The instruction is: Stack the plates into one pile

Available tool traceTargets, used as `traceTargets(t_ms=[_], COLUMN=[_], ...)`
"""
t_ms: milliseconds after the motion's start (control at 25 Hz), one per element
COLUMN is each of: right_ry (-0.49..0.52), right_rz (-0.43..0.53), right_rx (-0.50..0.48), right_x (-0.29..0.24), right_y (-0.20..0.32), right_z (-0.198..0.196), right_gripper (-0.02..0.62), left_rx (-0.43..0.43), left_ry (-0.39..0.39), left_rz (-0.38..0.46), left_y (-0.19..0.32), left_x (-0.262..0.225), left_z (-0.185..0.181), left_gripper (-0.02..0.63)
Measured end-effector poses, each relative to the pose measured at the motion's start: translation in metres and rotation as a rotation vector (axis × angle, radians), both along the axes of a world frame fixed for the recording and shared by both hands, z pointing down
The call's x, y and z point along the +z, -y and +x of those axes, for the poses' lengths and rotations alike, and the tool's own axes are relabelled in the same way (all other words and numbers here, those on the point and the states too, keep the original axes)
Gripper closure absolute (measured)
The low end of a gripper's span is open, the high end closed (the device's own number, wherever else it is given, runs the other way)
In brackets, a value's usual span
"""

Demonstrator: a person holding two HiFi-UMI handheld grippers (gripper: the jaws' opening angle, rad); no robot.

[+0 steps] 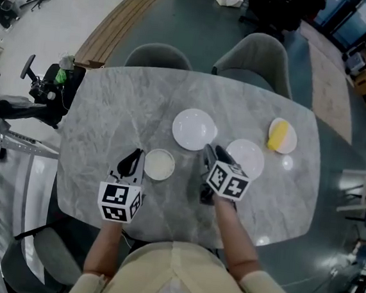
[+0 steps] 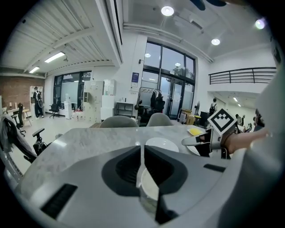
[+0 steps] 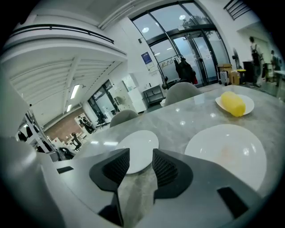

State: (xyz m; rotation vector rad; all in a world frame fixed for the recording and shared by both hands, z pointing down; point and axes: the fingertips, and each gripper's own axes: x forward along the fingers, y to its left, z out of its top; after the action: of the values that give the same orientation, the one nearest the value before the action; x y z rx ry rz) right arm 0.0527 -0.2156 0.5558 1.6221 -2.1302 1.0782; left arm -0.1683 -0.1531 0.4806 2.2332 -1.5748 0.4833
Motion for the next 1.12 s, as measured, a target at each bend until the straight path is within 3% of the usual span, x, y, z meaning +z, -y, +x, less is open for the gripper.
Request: traceTargets(t_ms=[640, 1000, 1120], right_ry=[-0.131, -0.251, -0.242], right_rz=[-0.126, -0.133, -0.124], right_rx=[0.141, 0.196, 0.206], right_x=[0.045, 0.050, 0.047], right_y=[0.037, 0.040, 0.040], right_z=[-0.004, 0.003, 0.005], right_gripper=[0.449, 0.465, 0.472], left_rx=[0.050, 0.045, 0.047], left_ry=[-0.075, -0.099, -0.109], left_rz=[-0.020, -0.042, -0.048], left_y=[0.018, 0.018, 0.018], left_x=[0.021, 0.033, 0.034], left_z=[-0.017, -0.039, -0.043], left_gripper=[0.601, 0.601, 0.601])
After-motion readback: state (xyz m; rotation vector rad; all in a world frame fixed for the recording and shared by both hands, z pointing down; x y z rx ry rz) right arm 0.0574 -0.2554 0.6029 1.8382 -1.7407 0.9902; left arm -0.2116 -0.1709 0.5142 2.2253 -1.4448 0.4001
